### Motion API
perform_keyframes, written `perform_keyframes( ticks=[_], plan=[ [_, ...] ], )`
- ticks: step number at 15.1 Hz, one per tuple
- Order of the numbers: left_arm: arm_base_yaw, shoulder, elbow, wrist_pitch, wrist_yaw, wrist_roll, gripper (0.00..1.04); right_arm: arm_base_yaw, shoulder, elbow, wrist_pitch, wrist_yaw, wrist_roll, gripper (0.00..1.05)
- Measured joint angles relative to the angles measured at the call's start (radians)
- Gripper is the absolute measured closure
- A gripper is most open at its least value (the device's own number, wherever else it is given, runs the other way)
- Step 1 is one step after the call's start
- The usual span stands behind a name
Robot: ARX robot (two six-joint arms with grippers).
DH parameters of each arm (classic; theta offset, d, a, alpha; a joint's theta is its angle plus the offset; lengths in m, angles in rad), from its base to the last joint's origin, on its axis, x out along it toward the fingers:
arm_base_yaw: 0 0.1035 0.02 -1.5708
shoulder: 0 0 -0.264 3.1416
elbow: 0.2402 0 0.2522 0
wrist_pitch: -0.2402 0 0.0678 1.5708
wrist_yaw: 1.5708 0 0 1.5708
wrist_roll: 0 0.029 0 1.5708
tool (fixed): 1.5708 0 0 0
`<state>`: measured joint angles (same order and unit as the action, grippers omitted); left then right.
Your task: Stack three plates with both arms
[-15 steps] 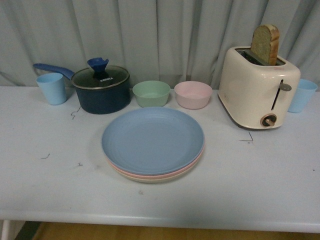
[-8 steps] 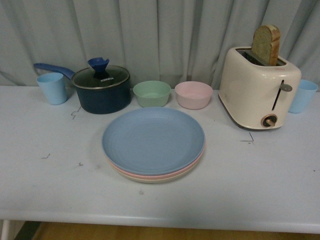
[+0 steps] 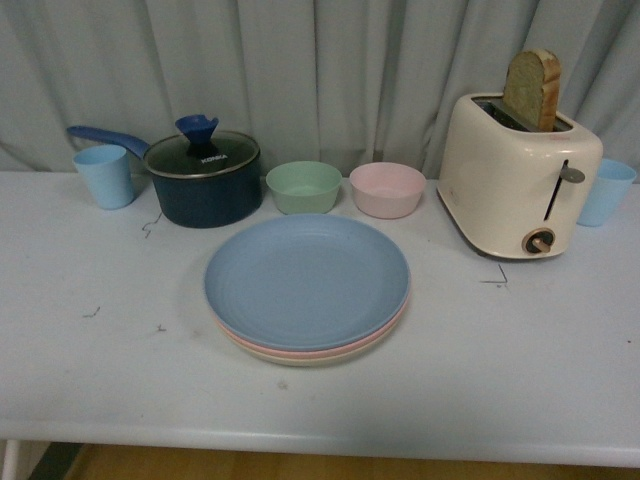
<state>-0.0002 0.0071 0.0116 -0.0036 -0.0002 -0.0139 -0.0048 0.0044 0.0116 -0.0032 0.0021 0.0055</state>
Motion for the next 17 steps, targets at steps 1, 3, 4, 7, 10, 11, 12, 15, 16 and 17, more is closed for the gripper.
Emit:
perform_keyframes(
  ticks=[1,3,4,7,10,11,12,15,16,17],
  plan=[
    [0.000,0.000,0.000,0.000,0.000,0.000,0.07,0.000,0.000,0.000,0.000,0.000,0.000,0.50],
    [0.000,0.000,0.000,0.000,0.000,0.000,0.07,0.000,0.000,0.000,0.000,0.000,0.000,0.21],
    [0.000,0.000,0.000,0.000,0.000,0.000,0.07,0.000,0.000,0.000,0.000,0.000,0.000,0.08],
    [0.000,0.000,0.000,0.000,0.000,0.000,0.07,0.000,0.000,0.000,0.000,0.000,0.000,0.06],
    [0.000,0.000,0.000,0.000,0.000,0.000,0.07,0.000,0.000,0.000,0.000,0.000,0.000,0.06],
    [0.000,0.000,0.000,0.000,0.000,0.000,0.07,0.000,0.000,0.000,0.000,0.000,0.000,0.06],
    [0.000,0.000,0.000,0.000,0.000,0.000,0.07,0.000,0.000,0.000,0.000,0.000,0.000,0.06],
    [0.000,0.000,0.000,0.000,0.000,0.000,0.07,0.000,0.000,0.000,0.000,0.000,0.000,0.06],
    [0.000,0.000,0.000,0.000,0.000,0.000,0.07,0.000,0.000,0.000,0.000,0.000,0.000,0.06],
    [0.000,0.000,0.000,0.000,0.000,0.000,0.07,0.000,0.000,0.000,0.000,0.000,0.000,0.06]
  ],
)
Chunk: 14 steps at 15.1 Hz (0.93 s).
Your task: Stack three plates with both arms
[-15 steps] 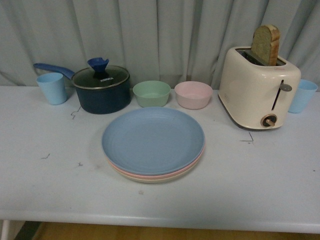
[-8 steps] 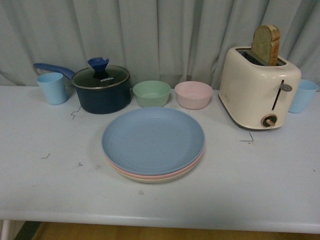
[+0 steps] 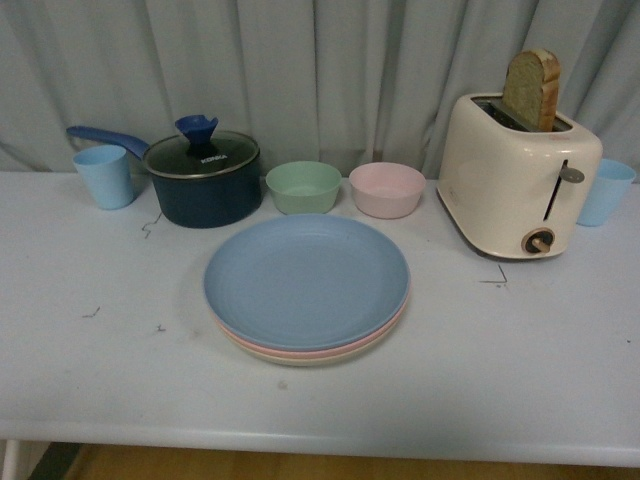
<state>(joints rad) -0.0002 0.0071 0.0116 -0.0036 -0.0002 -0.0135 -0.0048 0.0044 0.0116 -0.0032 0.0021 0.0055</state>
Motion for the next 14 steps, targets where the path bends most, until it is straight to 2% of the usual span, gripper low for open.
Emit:
perform_keyframes(
  ticks=[14],
  plan=[
    [0.000,0.000,0.000,0.000,0.000,0.000,0.07,0.000,0.000,0.000,0.000,0.000,0.000,0.06]
  ],
)
